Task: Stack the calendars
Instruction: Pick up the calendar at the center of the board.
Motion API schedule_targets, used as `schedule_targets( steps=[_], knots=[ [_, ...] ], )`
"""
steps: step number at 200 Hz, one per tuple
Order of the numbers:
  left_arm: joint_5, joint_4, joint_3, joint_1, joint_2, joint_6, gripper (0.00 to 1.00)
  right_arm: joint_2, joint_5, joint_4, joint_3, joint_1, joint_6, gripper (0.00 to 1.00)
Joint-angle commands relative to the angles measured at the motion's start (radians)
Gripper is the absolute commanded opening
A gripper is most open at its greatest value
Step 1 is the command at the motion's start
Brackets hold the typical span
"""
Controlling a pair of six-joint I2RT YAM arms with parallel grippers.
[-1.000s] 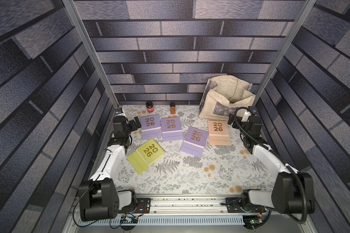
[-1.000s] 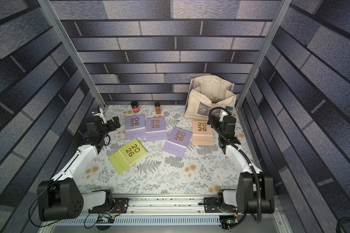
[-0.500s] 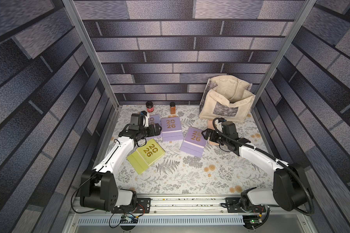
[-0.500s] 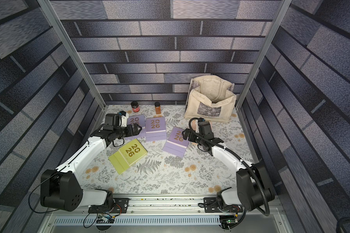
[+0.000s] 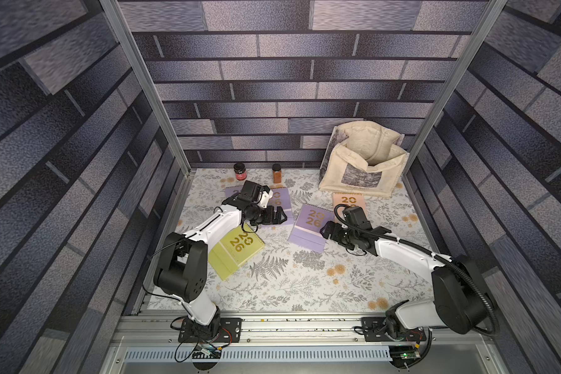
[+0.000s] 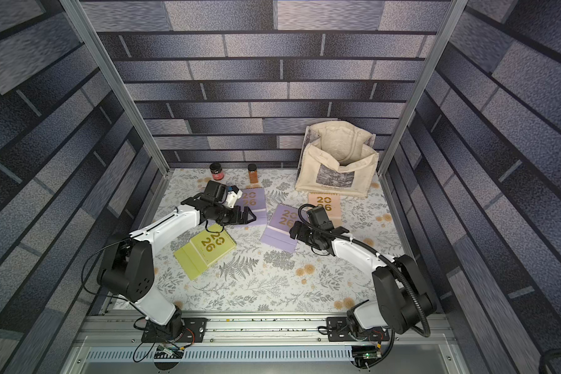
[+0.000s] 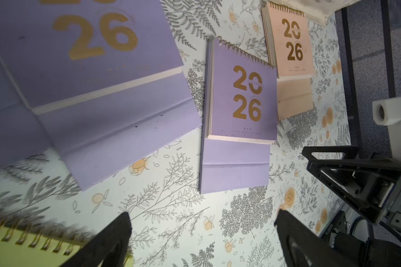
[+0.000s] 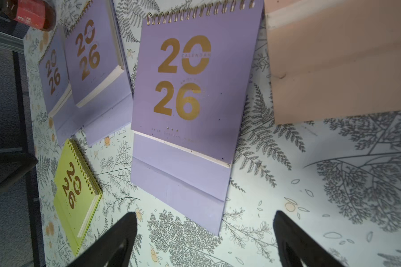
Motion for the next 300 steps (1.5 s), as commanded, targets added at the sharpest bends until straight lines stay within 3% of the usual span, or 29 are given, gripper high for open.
schedule_targets(
  steps=[1,104,179,300],
  knots=[
    [0.020,-0.037,0.052,-0.027,0.029,0.041,1.00,0.043,-0.013,0.013,0.004,0.007,0.034,0.94],
    [-0.029,-0.048,0.135,-0.085,0.207,0.073,1.00,0.236,-0.003,0.072,0.099,0.005,0.064,0.87],
    [-0.036,-0.104,0.251,-0.088,0.339,0.103,0.99,0.273,0.015,0.079,0.105,-0.041,0.096,0.85],
    [0.027,-0.139,0.318,-0.134,0.424,0.099,0.98,0.352,-0.130,0.225,0.120,-0.058,0.080,0.80]
  ],
)
